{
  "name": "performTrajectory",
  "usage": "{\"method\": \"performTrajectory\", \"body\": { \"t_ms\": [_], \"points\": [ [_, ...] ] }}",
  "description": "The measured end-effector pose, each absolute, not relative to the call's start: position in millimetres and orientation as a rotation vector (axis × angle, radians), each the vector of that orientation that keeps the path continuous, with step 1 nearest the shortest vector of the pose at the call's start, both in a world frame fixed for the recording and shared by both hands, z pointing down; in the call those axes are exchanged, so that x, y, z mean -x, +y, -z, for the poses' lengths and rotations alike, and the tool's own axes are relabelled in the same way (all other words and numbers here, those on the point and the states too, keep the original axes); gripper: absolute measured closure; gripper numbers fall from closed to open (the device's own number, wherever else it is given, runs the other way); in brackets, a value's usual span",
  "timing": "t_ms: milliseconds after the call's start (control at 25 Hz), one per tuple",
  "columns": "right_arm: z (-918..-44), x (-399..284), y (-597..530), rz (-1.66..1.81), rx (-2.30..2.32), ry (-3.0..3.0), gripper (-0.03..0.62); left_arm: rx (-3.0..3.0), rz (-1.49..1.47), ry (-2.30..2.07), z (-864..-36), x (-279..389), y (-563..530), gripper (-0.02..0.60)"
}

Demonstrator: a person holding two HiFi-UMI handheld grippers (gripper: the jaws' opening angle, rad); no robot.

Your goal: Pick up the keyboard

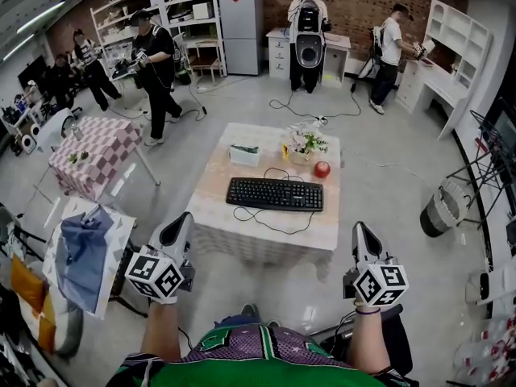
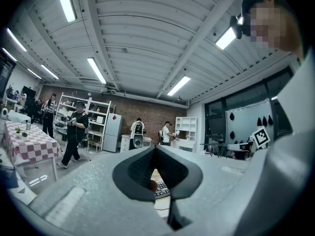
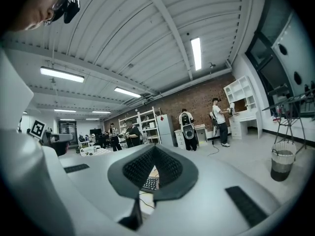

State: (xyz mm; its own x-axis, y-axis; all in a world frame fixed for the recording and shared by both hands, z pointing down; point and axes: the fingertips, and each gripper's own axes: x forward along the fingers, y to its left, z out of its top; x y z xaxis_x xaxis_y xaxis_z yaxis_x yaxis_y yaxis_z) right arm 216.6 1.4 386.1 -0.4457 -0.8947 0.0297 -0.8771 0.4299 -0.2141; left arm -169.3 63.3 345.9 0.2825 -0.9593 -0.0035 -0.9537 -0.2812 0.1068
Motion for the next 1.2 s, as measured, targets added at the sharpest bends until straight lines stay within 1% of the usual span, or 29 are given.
{"method": "performTrajectory", "body": {
  "t_ms": [320, 520, 840, 1040, 1200],
  "points": [
    [-391, -189, -50, 0.292, 1.646, 2.6, 0.594, -2.445, 0.107, -1.81, -364, 197, 1, 0.565],
    [-375, -159, -97, 0.245, 1.653, 2.601, 0.594, -2.481, 0.106, -1.805, -359, 228, -53, 0.565],
    [-366, -116, -148, 0.218, 1.688, 2.571, 0.594, -2.577, 0.006, -1.793, -358, 257, -116, 0.565],
    [-372, -110, -162, 0.223, 1.734, 2.567, 0.594, -2.6, -0.007, -1.737, -373, 261, -138, 0.565],
    [-374, -113, -172, 0.225, 1.747, 2.581, 0.594, -2.572, 0.053, -1.719, -377, 262, -154, 0.565]
  ]
}}
